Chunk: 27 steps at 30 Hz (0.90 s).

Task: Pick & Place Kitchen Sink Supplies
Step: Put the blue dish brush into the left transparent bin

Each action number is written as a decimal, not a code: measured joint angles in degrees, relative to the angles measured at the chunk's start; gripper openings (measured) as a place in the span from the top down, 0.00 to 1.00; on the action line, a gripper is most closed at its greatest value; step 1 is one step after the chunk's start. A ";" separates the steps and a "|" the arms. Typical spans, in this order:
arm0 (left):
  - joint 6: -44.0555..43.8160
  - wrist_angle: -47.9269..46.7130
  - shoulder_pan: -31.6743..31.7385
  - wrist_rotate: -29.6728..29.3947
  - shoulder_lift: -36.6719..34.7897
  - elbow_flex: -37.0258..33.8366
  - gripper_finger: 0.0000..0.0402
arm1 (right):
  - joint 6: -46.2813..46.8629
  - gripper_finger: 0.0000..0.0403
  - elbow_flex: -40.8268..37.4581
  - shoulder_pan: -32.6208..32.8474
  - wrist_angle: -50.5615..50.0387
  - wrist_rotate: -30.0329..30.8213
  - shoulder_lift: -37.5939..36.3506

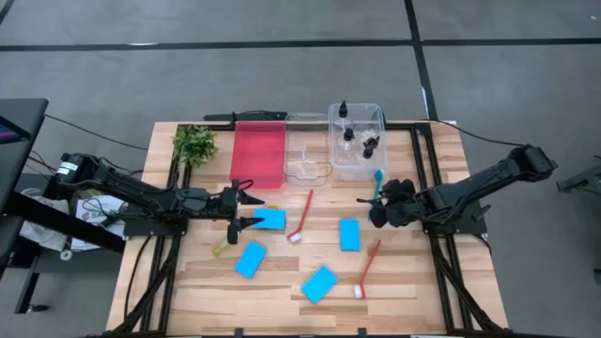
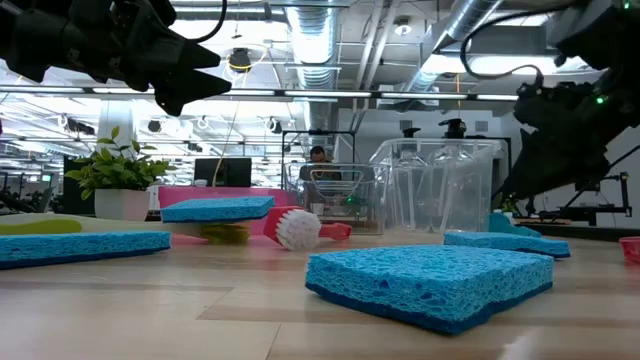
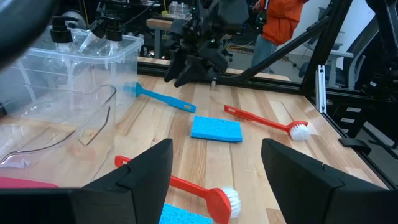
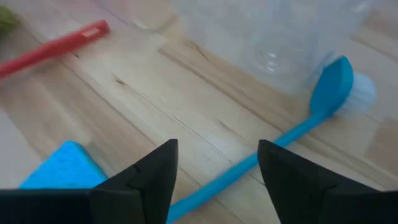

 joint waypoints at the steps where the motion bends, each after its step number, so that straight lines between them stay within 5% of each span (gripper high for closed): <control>1: 0.00 0.00 0.00 0.01 0.00 0.00 0.38 | 0.73 0.46 0.00 0.00 -0.44 0.01 0.53; 27: 0.00 0.00 0.00 0.00 0.00 0.00 0.38 | 24.51 0.53 0.00 -3.04 1.81 -1.43 18.63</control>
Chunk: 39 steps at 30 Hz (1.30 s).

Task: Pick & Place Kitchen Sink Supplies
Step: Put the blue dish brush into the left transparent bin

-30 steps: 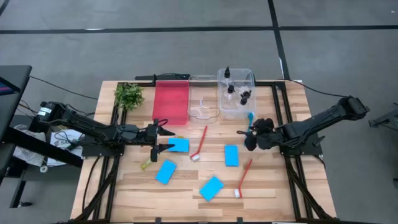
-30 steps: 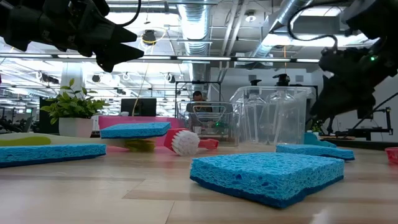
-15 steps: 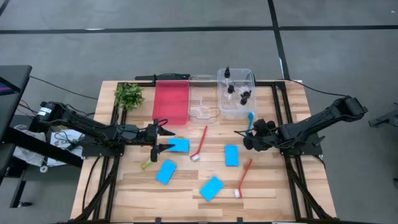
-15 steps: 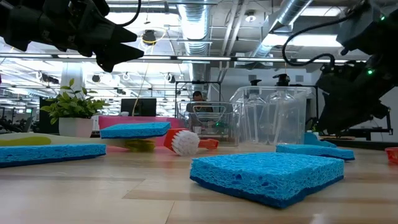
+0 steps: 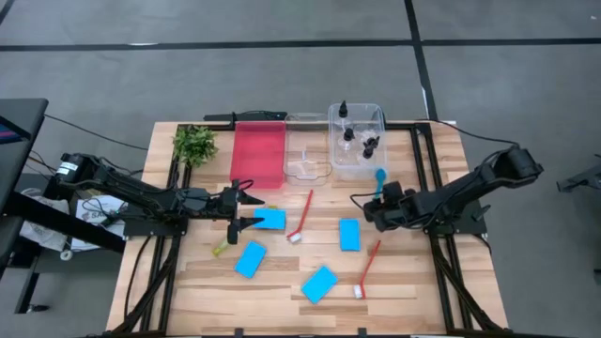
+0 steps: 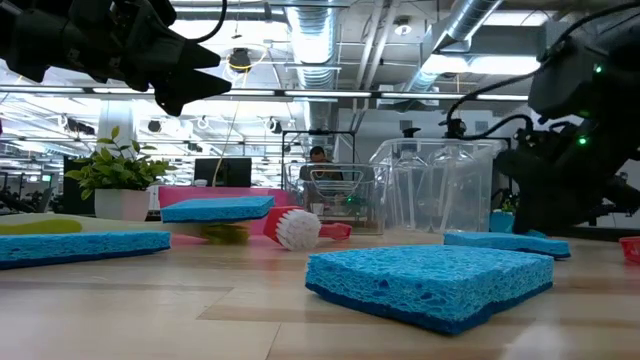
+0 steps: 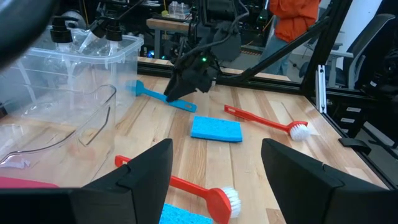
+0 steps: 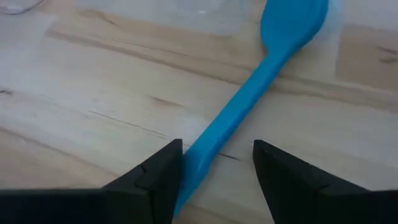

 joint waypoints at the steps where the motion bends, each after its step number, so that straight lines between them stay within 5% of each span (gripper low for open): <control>1: 0.00 0.00 0.00 0.00 0.00 0.00 0.38 | 0.87 0.53 0.00 0.00 0.31 -0.02 0.67; 21: 0.00 0.00 0.02 0.02 0.00 0.00 0.38 | 4.91 0.88 0.07 1.77 2.48 -1.26 2.57; 39: 0.00 -0.01 0.02 0.01 0.00 0.00 0.38 | 5.44 0.93 0.09 1.77 2.23 -1.16 2.55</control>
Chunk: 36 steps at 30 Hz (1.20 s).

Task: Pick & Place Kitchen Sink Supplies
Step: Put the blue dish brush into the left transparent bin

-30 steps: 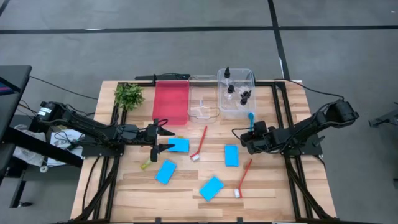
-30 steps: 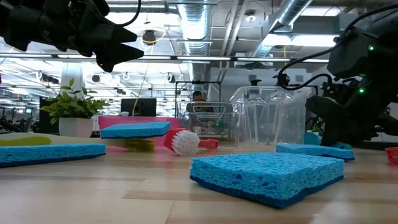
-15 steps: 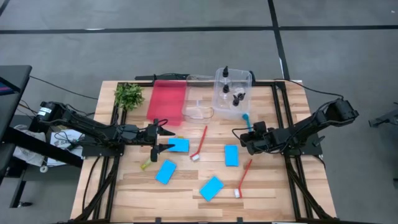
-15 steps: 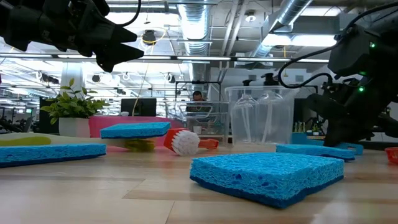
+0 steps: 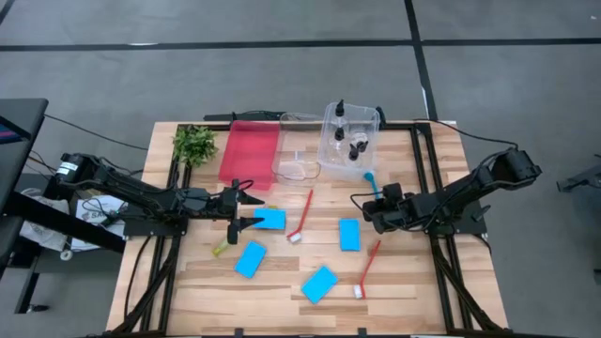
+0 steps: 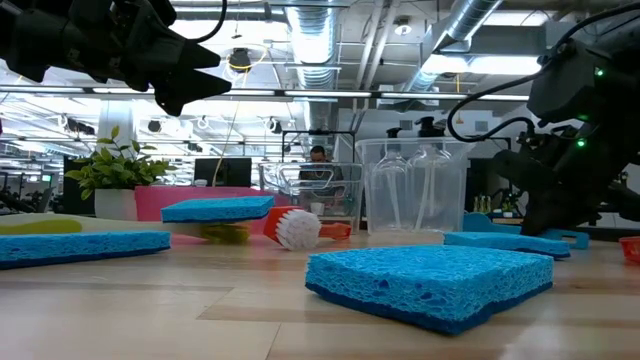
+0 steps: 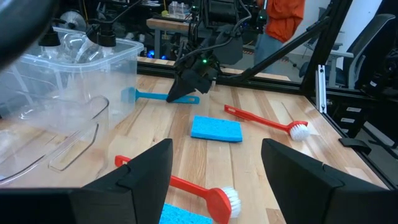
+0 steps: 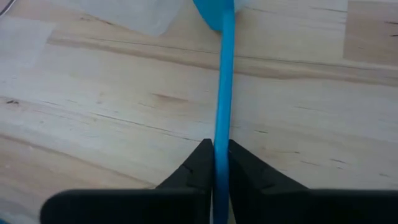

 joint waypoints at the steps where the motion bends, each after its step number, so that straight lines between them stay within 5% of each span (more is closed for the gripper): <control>1: -0.02 0.01 0.00 0.01 0.00 0.00 0.38 | 0.27 0.94 0.00 0.00 -0.05 0.07 0.00; 6: -0.39 0.01 -0.02 0.01 0.00 0.00 0.38 | 3.10 0.97 0.45 0.04 -3.82 2.04 0.02; 18: -0.46 0.01 0.00 -0.01 0.00 0.00 0.38 | 13.98 0.96 11.17 1.51 -35.49 8.61 0.07; 29: -0.46 -0.01 -0.01 0.01 0.00 0.00 0.38 | 28.83 0.96 21.89 8.34 -60.07 22.96 -0.11; 36: -0.04 -0.01 -0.02 0.00 0.00 0.00 0.38 | 26.87 0.94 27.74 10.73 -62.98 36.56 -0.11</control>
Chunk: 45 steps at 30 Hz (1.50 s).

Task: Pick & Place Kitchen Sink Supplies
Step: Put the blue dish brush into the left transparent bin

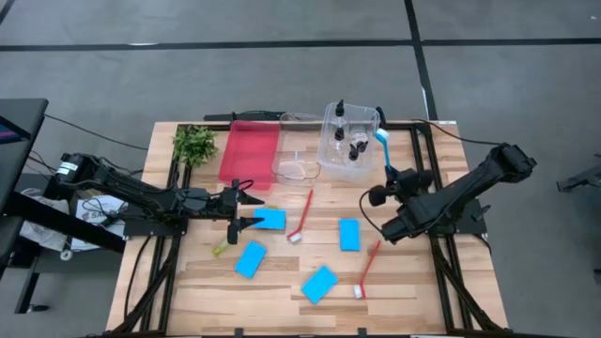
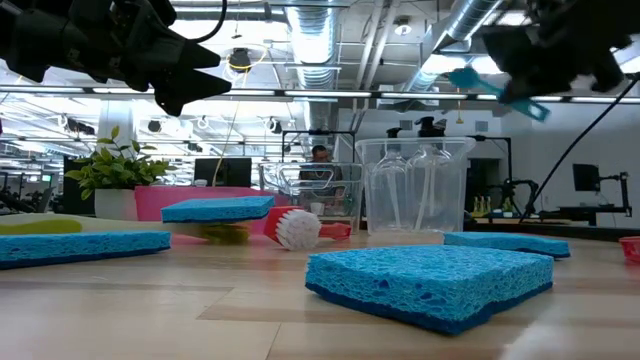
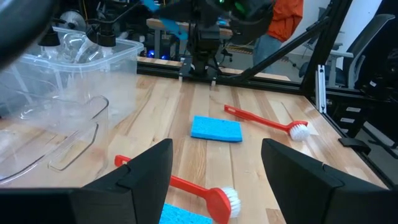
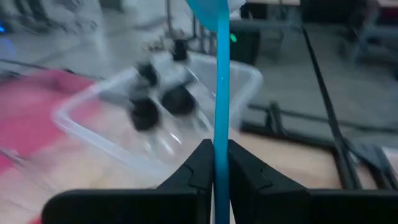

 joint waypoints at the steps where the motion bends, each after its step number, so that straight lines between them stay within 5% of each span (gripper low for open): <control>1: 0.00 0.00 0.00 -0.01 0.00 0.00 0.38 | -1.47 0.94 0.74 0.20 0.54 1.57 0.00; 11: -2.80 -1.80 0.02 -14.71 0.00 0.00 0.43 | -26.48 0.94 6.31 0.15 15.69 9.31 -0.02; 21: -3.42 -3.01 0.02 -26.79 -0.02 0.00 0.74 | -47.43 0.96 7.43 0.15 29.79 10.04 -0.02; 27: -3.45 -4.76 0.02 -26.83 -0.02 0.08 0.98 | -48.67 0.94 7.43 0.15 30.28 10.04 -0.02; 31: -5.61 -12.81 1.35 -22.94 -0.02 2.81 0.98 | -49.03 0.97 7.43 0.15 30.28 10.02 -0.02; 36: -11.70 -31.29 7.15 -10.28 -0.02 8.43 0.99 | -49.03 0.94 7.43 0.04 30.28 10.02 -0.02; 45: -12.47 -40.73 18.76 -9.20 0.29 13.02 0.99 | -49.49 0.97 7.43 0.04 30.28 10.02 -0.02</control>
